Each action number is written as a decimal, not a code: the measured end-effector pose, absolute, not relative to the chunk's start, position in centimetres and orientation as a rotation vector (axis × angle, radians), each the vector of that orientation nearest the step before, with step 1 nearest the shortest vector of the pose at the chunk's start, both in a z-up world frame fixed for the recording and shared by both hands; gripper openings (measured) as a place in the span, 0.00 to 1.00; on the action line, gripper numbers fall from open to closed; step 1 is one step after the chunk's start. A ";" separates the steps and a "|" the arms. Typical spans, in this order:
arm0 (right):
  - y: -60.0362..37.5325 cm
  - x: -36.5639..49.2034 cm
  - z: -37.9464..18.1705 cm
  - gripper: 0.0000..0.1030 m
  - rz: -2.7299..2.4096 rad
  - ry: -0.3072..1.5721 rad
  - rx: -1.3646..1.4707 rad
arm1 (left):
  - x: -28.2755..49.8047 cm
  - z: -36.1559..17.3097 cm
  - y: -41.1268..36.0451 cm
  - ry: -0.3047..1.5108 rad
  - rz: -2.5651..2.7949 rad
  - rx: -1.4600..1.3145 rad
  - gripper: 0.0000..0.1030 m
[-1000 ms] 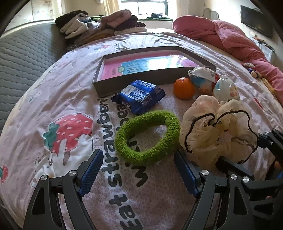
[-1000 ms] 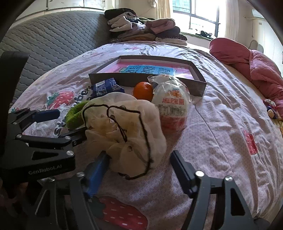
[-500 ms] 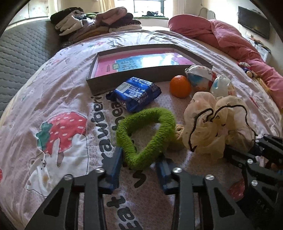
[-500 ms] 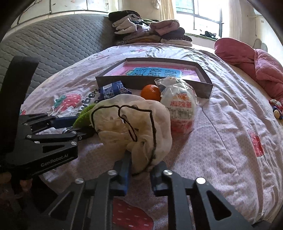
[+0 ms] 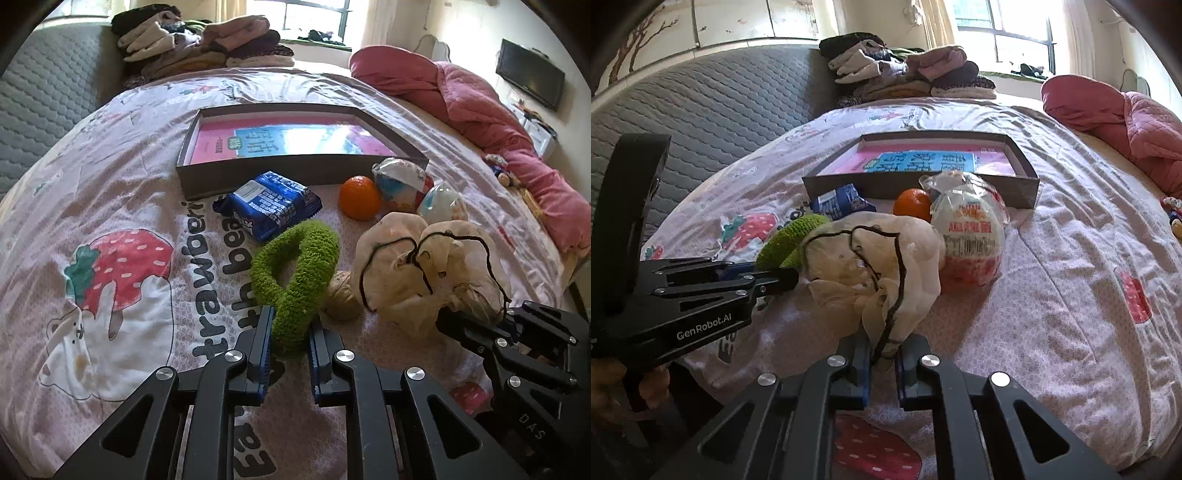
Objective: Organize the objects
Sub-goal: 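Grasp the green hair tie with the left tool while the right tool grasps the cream bath puff, then carry the hair tie and bath puff over the pink box with both tools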
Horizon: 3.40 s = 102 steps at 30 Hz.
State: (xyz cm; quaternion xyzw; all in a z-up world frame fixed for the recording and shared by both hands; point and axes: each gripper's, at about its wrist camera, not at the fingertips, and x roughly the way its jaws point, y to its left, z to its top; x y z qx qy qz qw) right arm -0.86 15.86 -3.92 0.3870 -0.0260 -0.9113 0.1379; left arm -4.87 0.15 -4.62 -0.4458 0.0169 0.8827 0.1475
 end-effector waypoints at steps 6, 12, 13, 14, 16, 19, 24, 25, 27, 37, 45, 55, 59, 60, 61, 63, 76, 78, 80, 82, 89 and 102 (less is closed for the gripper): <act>15.9 -0.5 -2.9 0.08 -2.659 -0.072 1.054 | -4.3 -3.8 0.3 0.031 2.542 -1.242 0.15; 15.7 -0.2 -1.8 0.08 -2.676 -0.047 0.992 | -3.8 -2.5 0.7 0.000 2.537 -1.182 0.15; 15.6 -0.2 -1.7 0.08 -2.679 -0.039 0.984 | -3.8 -2.3 0.8 -0.004 2.538 -1.175 0.15; 15.6 -0.1 -1.6 0.08 -2.680 -0.034 0.976 | -3.8 -2.2 0.9 -0.007 2.537 -1.171 0.15; 15.6 -0.1 -1.3 0.08 -2.676 -0.038 0.968 | -3.8 -2.0 1.0 -0.017 2.535 -1.166 0.15; 15.7 -0.2 -0.9 0.08 -2.678 -0.037 0.959 | -3.7 -1.7 1.2 -0.016 2.540 -1.157 0.15; 15.8 -0.2 -0.1 0.08 -2.688 -0.035 0.929 | -3.5 -1.0 1.2 -0.034 2.548 -1.131 0.15; 15.8 -0.3 0.1 0.08 -2.689 -0.036 0.922 | -3.5 -1.0 1.2 -0.039 2.550 -1.127 0.15; 15.9 -0.5 0.4 0.08 -2.694 -0.035 0.909 | -3.4 -0.7 1.0 -0.053 2.553 -1.115 0.15; 16.0 -1.9 1.6 0.08 -2.696 -0.021 0.852 | -3.6 1.1 0.8 -0.090 2.596 -1.044 0.15; 16.4 -3.0 2.5 0.08 -2.706 -0.013 0.824 | -5.0 2.1 0.6 -0.119 2.609 -1.028 0.15; 16.4 -4.9 3.7 0.08 -2.720 0.014 0.792 | -6.3 3.7 0.9 -0.104 2.647 -1.020 0.15; 16.5 -5.8 4.0 0.08 -2.733 0.007 0.782 | -7.0 4.1 1.1 -0.101 2.656 -1.018 0.15; 16.5 -6.1 4.1 0.08 -2.735 0.009 0.782 | -7.3 4.2 1.1 -0.100 2.662 -1.018 0.15; 16.5 -6.4 4.1 0.08 -2.739 0.010 0.780 | -7.6 4.3 1.1 -0.097 2.665 -1.019 0.15; 16.4 -6.9 4.3 0.08 -2.742 0.016 0.779 | -8.3 4.6 1.1 -0.099 2.670 -1.017 0.15; 16.9 -11.3 5.5 0.08 -2.805 0.055 0.760 | -13.4 7.8 1.1 -0.110 2.696 -0.954 0.15; 17.2 -11.9 5.6 0.08 -2.817 0.059 0.761 | -14.1 8.0 1.0 -0.112 2.698 -0.950 0.15; 17.3 -12.3 5.7 0.08 -2.822 0.060 0.759 | -14.8 8.1 1.1 -0.101 2.706 -0.954 0.15; 17.6 -13.1 5.9 0.08 -2.826 0.060 0.763 | -15.5 8.1 1.2 -0.101 2.707 -0.961 0.15; 18.2 -15.6 5.6 0.08 -2.838 0.082 0.800 | -18.2 8.0 1.0 -0.097 2.713 -0.974 0.15; 19.7 -20.8 2.4 0.08 -2.808 0.087 0.984 | -24.1 3.9 0.4 -0.063 2.732 -1.114 0.15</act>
